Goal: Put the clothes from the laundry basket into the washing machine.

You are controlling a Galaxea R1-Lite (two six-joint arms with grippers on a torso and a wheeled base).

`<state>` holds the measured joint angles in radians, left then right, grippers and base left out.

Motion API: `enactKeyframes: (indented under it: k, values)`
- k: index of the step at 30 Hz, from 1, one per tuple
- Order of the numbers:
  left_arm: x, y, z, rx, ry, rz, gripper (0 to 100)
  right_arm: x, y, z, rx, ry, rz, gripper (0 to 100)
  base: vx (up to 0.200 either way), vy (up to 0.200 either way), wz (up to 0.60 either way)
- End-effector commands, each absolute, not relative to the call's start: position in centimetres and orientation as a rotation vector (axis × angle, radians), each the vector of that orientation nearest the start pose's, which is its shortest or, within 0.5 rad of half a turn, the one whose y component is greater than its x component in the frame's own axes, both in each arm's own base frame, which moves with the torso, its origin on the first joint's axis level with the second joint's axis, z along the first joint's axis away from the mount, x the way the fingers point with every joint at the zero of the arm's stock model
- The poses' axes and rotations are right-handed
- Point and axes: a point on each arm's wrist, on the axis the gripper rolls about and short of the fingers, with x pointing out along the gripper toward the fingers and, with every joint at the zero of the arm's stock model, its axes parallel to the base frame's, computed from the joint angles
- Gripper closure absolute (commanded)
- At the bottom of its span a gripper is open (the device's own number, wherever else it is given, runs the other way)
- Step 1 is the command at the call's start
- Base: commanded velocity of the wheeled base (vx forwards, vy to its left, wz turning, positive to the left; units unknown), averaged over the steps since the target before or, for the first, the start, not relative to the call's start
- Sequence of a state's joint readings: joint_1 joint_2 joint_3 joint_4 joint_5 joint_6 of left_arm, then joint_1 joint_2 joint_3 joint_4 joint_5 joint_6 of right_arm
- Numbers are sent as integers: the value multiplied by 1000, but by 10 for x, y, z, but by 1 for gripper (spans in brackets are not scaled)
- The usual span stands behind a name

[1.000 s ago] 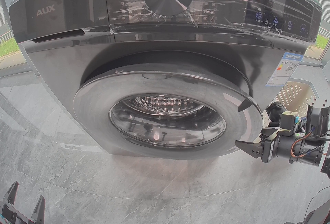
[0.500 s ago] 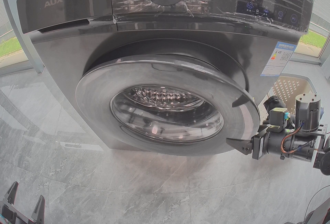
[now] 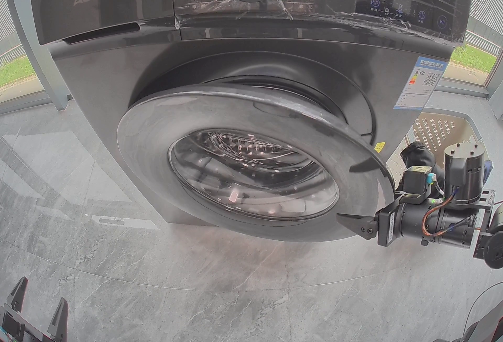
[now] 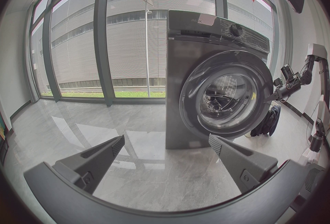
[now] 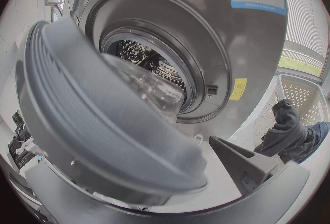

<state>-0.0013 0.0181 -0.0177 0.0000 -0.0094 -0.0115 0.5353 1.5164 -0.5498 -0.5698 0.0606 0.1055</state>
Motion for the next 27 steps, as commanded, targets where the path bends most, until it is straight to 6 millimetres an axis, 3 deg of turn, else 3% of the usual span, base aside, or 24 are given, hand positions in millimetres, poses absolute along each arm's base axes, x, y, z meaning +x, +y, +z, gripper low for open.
enactKeyframes:
  k: [1,6,13,18,22,27]
  values:
    - [-23,0,76,-12,3,-11,0,204,128,150,-6,461,583,0,-200,0,0]
    - [-23,0,76,-12,3,-11,0,185,127,152,-12,451,623,0,0,0,0]
    - [-23,0,76,-12,3,-12,0,195,131,156,-6,437,607,0,0,0,0]
    - [-23,0,76,-12,3,-11,0,200,137,149,-16,462,615,0,-200,0,0]
    - [-23,0,76,-12,3,-11,0,194,143,144,-24,481,645,0,-50,0,0]
    - [-23,0,76,-12,3,-12,0,179,135,141,-33,499,654,0,0,0,0]
